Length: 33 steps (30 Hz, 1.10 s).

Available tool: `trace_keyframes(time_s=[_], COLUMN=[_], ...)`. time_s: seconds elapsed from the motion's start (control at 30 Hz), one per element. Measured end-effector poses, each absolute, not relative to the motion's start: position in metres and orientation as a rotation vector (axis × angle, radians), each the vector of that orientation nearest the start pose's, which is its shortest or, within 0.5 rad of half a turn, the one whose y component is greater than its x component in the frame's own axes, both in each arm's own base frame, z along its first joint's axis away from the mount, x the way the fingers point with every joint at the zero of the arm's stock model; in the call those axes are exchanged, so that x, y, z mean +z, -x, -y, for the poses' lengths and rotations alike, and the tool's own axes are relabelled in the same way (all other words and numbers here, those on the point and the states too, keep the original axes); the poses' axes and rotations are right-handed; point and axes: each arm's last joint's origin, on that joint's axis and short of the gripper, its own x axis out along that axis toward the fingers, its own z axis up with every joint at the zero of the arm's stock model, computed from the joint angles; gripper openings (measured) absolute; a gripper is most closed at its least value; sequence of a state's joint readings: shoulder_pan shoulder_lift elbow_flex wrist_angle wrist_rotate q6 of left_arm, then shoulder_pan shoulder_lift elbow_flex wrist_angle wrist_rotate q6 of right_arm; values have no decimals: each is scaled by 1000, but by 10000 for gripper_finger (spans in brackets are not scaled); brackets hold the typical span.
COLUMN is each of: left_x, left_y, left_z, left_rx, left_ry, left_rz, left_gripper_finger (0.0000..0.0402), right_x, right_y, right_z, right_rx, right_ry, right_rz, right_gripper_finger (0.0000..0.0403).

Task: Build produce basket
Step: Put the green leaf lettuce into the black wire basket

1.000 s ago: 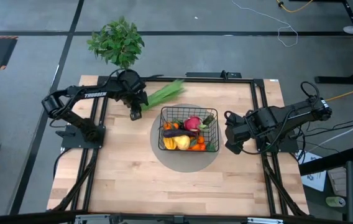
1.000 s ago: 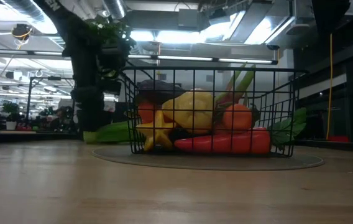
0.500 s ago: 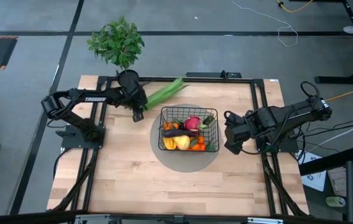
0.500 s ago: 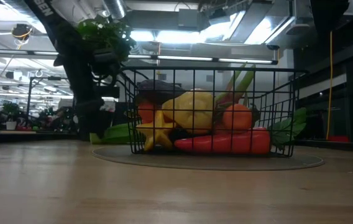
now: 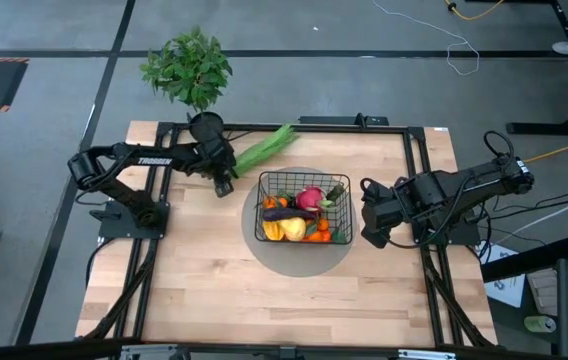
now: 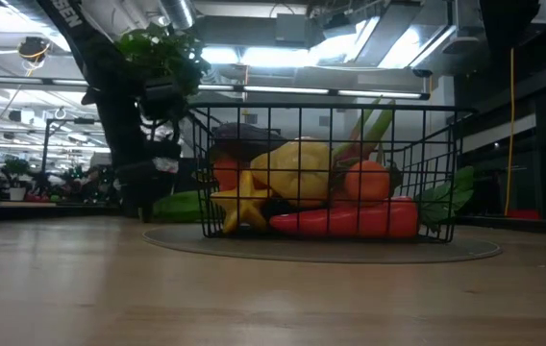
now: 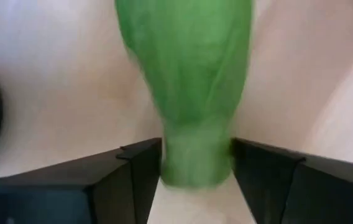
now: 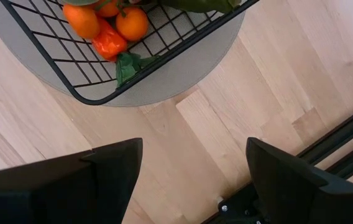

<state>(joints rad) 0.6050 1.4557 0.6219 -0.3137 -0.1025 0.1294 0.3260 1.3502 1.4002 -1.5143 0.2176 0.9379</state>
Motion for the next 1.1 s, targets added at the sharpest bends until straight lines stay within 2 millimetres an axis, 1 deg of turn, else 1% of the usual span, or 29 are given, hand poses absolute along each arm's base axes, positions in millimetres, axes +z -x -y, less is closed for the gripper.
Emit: trace_keyframes(time_s=[0.23, 0.4, 0.57, 0.7, 0.77, 0.83, 0.9, 0.97, 1.0, 1.1], left_x=[128, 127, 132, 131, 129, 129, 129, 130, 131, 136], left_y=[-197, -201, -206, -205, -203, -203, -205, -208, -209, -210], left_z=[-140, -140, -143, -142, -140, -137, -136, -134, -134, -135], left_rx=[561, 560, 548, 524, 517, 529, 568, 615, 647, 727], left_ry=[209, 188, 129, 104, 110, 126, 147, 141, 130, 106], left_rz=[-1194, -1165, -1098, -1130, -1158, -1167, -1154, -1136, -1126, -1080], left_gripper_finger=[220, 221, 220, 218, 204, 172, 120, 56, 37, 34], right_x=[338, 338, 338, 338, 338, 338, 338, 338, 338, 338], right_y=[-205, -205, -205, -205, -205, -205, -206, -206, -206, -206], right_z=[-63, -63, -63, -63, -63, -63, -62, -62, -62, -62], right_rx=[-556, -554, -554, -554, -554, -554, -564, -573, -576, -576], right_ry=[-387, -384, -384, -384, -384, -384, -373, -364, -361, -361], right_rz=[-1294, -1295, -1295, -1295, -1295, -1294, -1283, -1274, -1271, -1270], right_gripper_finger=[274, 274, 274, 274, 274, 274, 274, 274, 274, 274])
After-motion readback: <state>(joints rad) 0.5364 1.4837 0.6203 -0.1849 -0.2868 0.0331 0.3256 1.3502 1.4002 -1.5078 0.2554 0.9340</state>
